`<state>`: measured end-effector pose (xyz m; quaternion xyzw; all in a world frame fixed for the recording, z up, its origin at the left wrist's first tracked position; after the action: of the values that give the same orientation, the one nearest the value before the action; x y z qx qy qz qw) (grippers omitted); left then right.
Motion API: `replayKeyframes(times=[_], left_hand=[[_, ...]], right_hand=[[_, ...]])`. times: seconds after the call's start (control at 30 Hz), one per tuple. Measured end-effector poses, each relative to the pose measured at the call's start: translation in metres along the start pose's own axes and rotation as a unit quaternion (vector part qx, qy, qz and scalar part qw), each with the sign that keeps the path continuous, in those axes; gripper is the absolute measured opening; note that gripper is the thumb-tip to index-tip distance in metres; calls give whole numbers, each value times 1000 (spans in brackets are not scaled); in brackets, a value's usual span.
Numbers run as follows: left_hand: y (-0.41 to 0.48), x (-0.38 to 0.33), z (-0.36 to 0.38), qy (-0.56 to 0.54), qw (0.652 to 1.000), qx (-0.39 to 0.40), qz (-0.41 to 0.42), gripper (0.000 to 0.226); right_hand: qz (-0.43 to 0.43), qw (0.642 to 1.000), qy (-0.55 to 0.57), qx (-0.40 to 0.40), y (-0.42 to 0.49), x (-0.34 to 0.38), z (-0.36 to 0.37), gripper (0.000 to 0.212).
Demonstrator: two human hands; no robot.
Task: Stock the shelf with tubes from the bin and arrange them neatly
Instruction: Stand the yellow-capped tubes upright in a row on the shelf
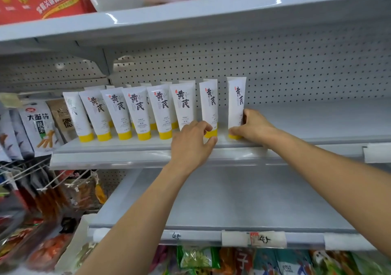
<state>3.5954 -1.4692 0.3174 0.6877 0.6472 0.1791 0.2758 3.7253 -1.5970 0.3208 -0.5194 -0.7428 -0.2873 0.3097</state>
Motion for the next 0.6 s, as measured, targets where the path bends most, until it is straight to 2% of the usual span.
replayKeyframes(times=[0.33,0.43,0.53,0.6], left_hand=[[1,5,3,-18,999,12,24,31],[-8,2,-4,-10,1000,-5,27,31],[-23,-7,-12,-5,999,-32,36,30],[-37,-15,-17,-12,998,-47,38,29]], right_hand=[[14,999,-29,-15,-10,2,-2,39],[10,996,-51,-70,-30,1,-9,48],[-59,979,-113,-160,-64,4,-18,48],[-125,966,-149,-170,-89,6,-17,43]])
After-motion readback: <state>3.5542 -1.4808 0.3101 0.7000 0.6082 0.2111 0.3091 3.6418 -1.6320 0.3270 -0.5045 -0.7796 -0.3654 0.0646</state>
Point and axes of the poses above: each hand's wrist, its own y-axis towards the middle knuckle, its own z-axis out of the palm, x = y × z, the point moved 6 cm from there along y, towards the middle knuckle, and after that the axes turned 15 degrees about z, right-handed, at the moved point
